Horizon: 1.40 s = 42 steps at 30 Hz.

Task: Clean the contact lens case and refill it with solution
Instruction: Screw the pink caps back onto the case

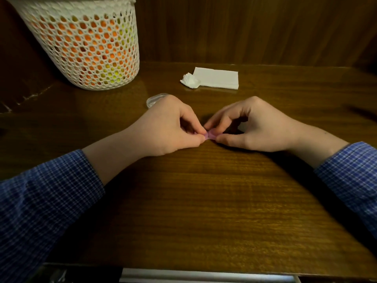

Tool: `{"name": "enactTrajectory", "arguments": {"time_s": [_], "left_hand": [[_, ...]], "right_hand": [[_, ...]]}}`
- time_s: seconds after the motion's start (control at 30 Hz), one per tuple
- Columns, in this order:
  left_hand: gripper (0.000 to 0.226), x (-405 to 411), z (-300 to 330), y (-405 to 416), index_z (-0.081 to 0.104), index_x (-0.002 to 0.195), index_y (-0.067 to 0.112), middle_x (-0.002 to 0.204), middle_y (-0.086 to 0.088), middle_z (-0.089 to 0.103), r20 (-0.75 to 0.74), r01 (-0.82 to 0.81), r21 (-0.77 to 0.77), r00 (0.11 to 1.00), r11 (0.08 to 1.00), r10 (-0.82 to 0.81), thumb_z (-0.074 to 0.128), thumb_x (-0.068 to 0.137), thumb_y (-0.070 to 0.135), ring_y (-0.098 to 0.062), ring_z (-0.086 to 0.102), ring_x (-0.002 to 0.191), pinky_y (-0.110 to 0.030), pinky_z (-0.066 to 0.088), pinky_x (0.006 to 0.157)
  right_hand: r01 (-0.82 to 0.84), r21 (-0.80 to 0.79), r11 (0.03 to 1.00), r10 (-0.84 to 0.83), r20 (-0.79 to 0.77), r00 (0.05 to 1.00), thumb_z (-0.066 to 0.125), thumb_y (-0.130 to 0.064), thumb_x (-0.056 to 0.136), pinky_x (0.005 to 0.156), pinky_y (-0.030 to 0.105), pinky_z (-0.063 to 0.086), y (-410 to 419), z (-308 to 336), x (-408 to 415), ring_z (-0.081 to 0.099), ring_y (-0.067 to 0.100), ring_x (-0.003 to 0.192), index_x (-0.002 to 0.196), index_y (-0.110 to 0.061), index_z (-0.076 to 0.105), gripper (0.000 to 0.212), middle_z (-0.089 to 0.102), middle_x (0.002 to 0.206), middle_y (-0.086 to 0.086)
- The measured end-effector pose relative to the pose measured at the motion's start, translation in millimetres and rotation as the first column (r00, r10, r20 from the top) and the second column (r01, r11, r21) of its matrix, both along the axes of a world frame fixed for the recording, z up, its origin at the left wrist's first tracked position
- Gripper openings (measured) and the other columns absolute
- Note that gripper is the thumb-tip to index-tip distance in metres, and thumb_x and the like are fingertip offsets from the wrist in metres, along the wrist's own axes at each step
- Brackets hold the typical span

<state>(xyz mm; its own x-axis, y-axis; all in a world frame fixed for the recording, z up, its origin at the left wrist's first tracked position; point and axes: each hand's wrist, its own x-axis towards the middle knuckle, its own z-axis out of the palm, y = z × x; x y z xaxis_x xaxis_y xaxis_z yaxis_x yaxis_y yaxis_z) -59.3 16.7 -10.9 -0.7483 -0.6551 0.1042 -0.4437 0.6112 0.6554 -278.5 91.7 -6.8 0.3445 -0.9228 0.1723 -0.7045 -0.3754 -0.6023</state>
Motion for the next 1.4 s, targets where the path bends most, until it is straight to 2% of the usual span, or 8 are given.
{"name": "enactTrajectory", "arguments": {"time_s": [0.1, 0.27, 0.4, 0.5, 0.73, 0.87, 1.2, 1.4], "left_hand": [[0.011, 1, 1, -1, 0.084, 0.093, 0.035, 0.094, 0.013, 0.075, 0.011, -0.001, 0.0, 1.0, 1.0, 0.001, 0.083, 0.084, 0.03, -0.013, 0.071, 0.088, -0.045, 0.061, 0.078], [0.01, 2, 2, -2, 0.083, 0.094, 0.037, 0.094, 0.015, 0.075, 0.026, 0.024, -0.029, 0.999, 0.999, -0.023, 0.082, 0.085, 0.033, -0.011, 0.07, 0.088, -0.044, 0.061, 0.079], [0.011, 3, 2, -4, 0.083, 0.096, 0.036, 0.096, 0.016, 0.075, 0.031, 0.024, -0.045, 0.999, 0.999, -0.023, 0.082, 0.085, 0.033, -0.006, 0.069, 0.091, -0.04, 0.061, 0.082], [0.012, 4, 2, -5, 0.083, 0.096, 0.035, 0.095, 0.017, 0.075, 0.032, 0.031, -0.052, 0.999, 0.998, -0.03, 0.082, 0.085, 0.032, -0.004, 0.069, 0.091, -0.037, 0.061, 0.083], [0.012, 3, 1, -5, 0.083, 0.096, 0.037, 0.096, 0.017, 0.075, 0.023, 0.041, -0.06, 0.999, 0.997, -0.04, 0.082, 0.086, 0.03, -0.005, 0.069, 0.092, -0.038, 0.062, 0.083], [0.012, 3, 1, -5, 0.084, 0.097, 0.034, 0.096, 0.017, 0.074, 0.027, 0.036, -0.057, 0.999, 0.998, -0.035, 0.082, 0.086, 0.029, -0.003, 0.069, 0.092, -0.036, 0.061, 0.083], [0.012, 2, -1, -4, 0.083, 0.097, 0.035, 0.097, 0.018, 0.074, 0.02, 0.02, -0.081, 1.0, 0.997, -0.019, 0.082, 0.088, 0.028, -0.004, 0.069, 0.093, -0.033, 0.062, 0.084], [0.012, 3, -4, 0, 0.082, 0.097, 0.036, 0.096, 0.018, 0.073, -0.007, 0.015, -0.122, 1.0, 0.992, -0.016, 0.082, 0.087, 0.029, 0.001, 0.069, 0.091, -0.026, 0.061, 0.08]], "right_hand": [[0.008, -0.001, 1.0, -0.008, -0.006, 1.0, 0.08, -0.018, 0.084, 0.096, 0.022, 0.054, -1, 0, -1, 0.07, 0.002, 0.103, 0.094, -0.019, 0.08, 0.01, 0.077, 0.106, -0.009], [0.043, -0.081, 0.996, -0.045, -0.026, 0.999, 0.082, -0.032, 0.08, 0.084, 0.034, 0.06, -4, -5, 6, 0.071, 0.008, 0.091, 0.086, -0.021, 0.079, 0.014, 0.073, 0.094, -0.007], [-0.018, -0.048, 0.999, 0.016, -0.046, 0.999, 0.079, -0.03, 0.083, 0.097, 0.023, 0.053, -2, -1, 2, 0.068, 0.002, 0.108, 0.093, -0.019, 0.08, 0.015, 0.073, 0.115, -0.01], [-0.031, -0.019, 0.999, 0.03, -0.043, 0.999, 0.079, -0.02, 0.084, 0.096, 0.018, 0.053, -2, 1, -1, 0.069, 0.0, 0.105, 0.097, -0.02, 0.081, 0.013, 0.075, 0.11, -0.01], [0.056, -0.114, 0.992, -0.062, -0.049, 0.997, 0.079, -0.044, 0.075, 0.081, 0.033, 0.06, -3, -4, 10, 0.07, 0.008, 0.088, 0.084, -0.02, 0.079, 0.026, 0.073, 0.092, -0.007], [-0.012, -0.032, 0.999, 0.009, -0.079, 0.997, 0.079, -0.029, 0.083, 0.097, 0.021, 0.053, -3, 2, 0, 0.067, 0.0, 0.108, 0.095, -0.021, 0.08, 0.015, 0.073, 0.114, -0.012], [0.051, -0.056, 0.997, -0.054, -0.043, 0.998, 0.081, -0.022, 0.083, 0.088, 0.015, 0.055, 1, -3, 2, 0.07, -0.002, 0.097, 0.092, -0.021, 0.08, 0.009, 0.075, 0.1, -0.011], [0.135, -0.115, 0.984, -0.145, -0.083, 0.986, 0.082, -0.023, 0.084, 0.091, 0.025, 0.058, 8, -6, 12, 0.069, -0.002, 0.094, 0.092, -0.022, 0.081, 0.008, 0.075, 0.097, -0.013]]}}
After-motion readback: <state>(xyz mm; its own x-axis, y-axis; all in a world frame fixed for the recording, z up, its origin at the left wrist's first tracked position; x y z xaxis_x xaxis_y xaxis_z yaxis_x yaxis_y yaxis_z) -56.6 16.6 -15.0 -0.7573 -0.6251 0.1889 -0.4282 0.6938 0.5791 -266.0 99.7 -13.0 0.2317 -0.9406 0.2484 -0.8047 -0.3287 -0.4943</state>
